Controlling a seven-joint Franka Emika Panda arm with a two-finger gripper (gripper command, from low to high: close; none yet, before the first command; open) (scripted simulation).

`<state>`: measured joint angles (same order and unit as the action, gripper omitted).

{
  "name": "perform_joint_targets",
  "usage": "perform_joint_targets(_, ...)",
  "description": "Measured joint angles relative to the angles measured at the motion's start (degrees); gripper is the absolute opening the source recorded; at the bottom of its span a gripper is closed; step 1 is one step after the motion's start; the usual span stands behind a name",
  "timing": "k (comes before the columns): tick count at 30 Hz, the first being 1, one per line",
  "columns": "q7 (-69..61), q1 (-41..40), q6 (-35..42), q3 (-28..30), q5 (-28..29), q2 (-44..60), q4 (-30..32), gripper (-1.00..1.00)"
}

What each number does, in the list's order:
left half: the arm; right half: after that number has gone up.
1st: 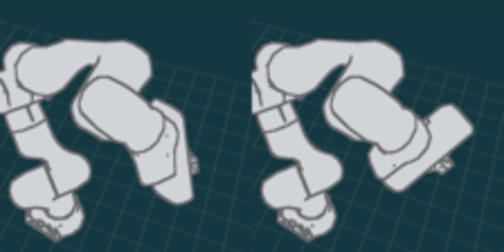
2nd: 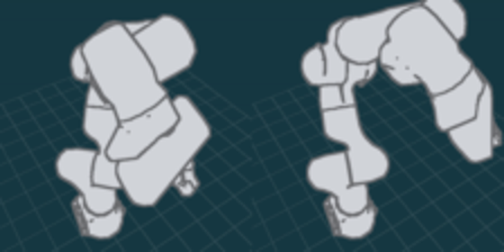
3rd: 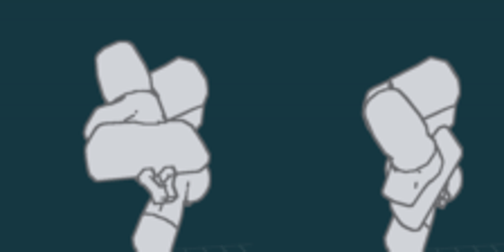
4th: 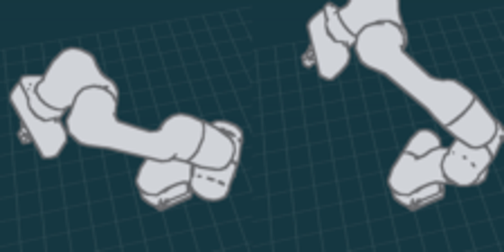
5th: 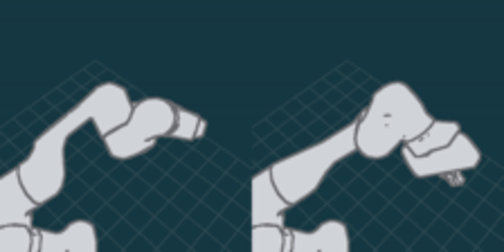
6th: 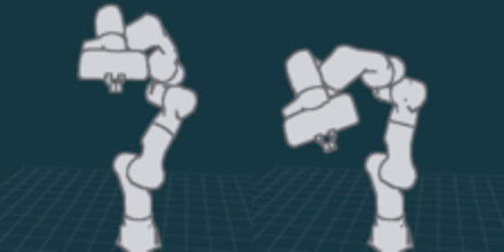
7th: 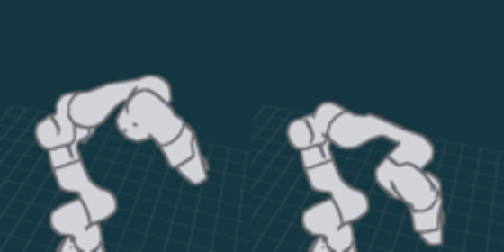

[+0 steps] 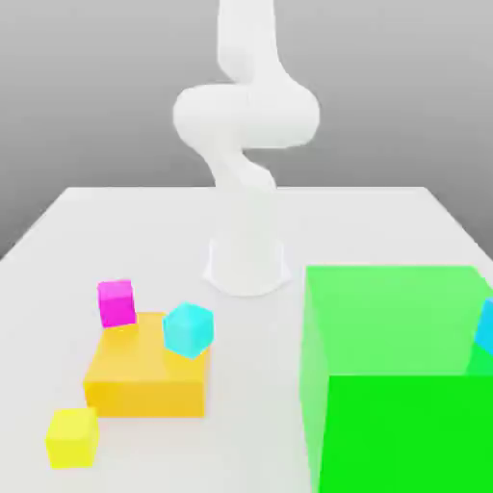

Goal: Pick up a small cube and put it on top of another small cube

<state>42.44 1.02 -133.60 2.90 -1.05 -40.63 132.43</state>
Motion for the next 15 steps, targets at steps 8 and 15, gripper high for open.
perform_joint_targets(8, -11.8, 2.8, -5.9, 9.4, -4.4, 16.8, 2.1, 0.00)
perform_joint_targets(15, -23.0, 2.9, -10.9, 15.3, -9.9, 31.5, 3.9, 0.00)
